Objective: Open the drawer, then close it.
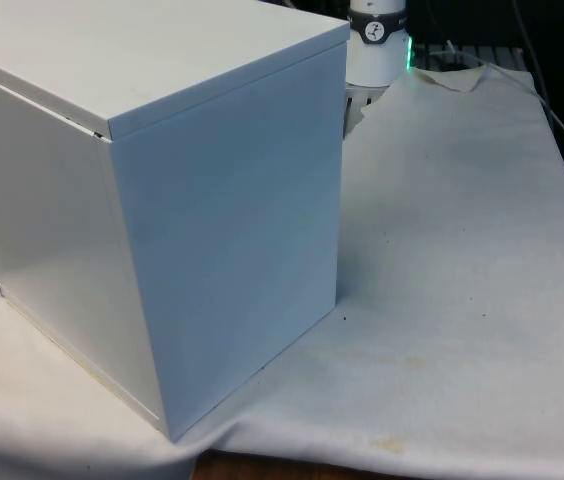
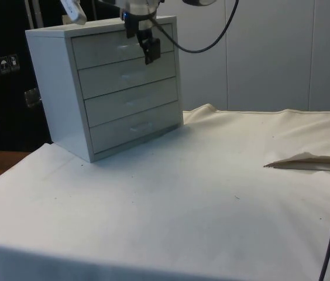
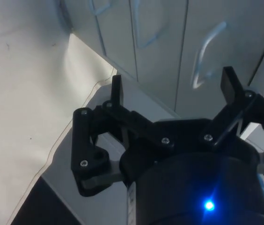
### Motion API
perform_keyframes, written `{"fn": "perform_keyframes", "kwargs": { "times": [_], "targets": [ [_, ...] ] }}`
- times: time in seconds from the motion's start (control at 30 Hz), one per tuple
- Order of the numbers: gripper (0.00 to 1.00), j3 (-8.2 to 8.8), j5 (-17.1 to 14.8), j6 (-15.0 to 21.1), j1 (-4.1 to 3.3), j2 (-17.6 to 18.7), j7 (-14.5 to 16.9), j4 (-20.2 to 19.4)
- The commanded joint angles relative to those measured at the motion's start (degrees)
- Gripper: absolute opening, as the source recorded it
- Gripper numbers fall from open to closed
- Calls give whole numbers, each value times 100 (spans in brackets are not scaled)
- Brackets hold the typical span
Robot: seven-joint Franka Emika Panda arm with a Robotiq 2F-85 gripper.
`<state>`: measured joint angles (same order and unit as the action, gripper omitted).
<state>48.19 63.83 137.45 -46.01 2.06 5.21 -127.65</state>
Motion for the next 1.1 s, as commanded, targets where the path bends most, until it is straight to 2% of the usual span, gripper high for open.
{"fn": "perform_keyframes", "kwargs": {
  "times": [0.0,0.07,0.37,0.4,0.5,0.63,0.67,0.87,0.93,0.97,1.0,1.03,1.07],
  "targets": [
    [100,6,-17,74,11,57,0,34],
    [100,0,0,0,0,34,-11,29],
    [100,-23,-120,115,17,201,-74,52],
    [100,-29,-80,23,0,195,-97,69],
    [100,-17,-138,155,17,218,-109,23],
    [100,-6,-86,103,0,218,-155,34],
    [100,0,-120,172,23,241,-132,40],
    [100,11,-109,172,23,286,-178,86],
    [94,11,-86,103,0,258,-189,74],
    [94,17,-109,172,23,298,-183,97],
    [89,17,-109,172,23,298,-189,97],
    [77,17,-103,172,17,304,-195,103],
    [72,17,-103,166,17,309,-195,109]
  ]
}}
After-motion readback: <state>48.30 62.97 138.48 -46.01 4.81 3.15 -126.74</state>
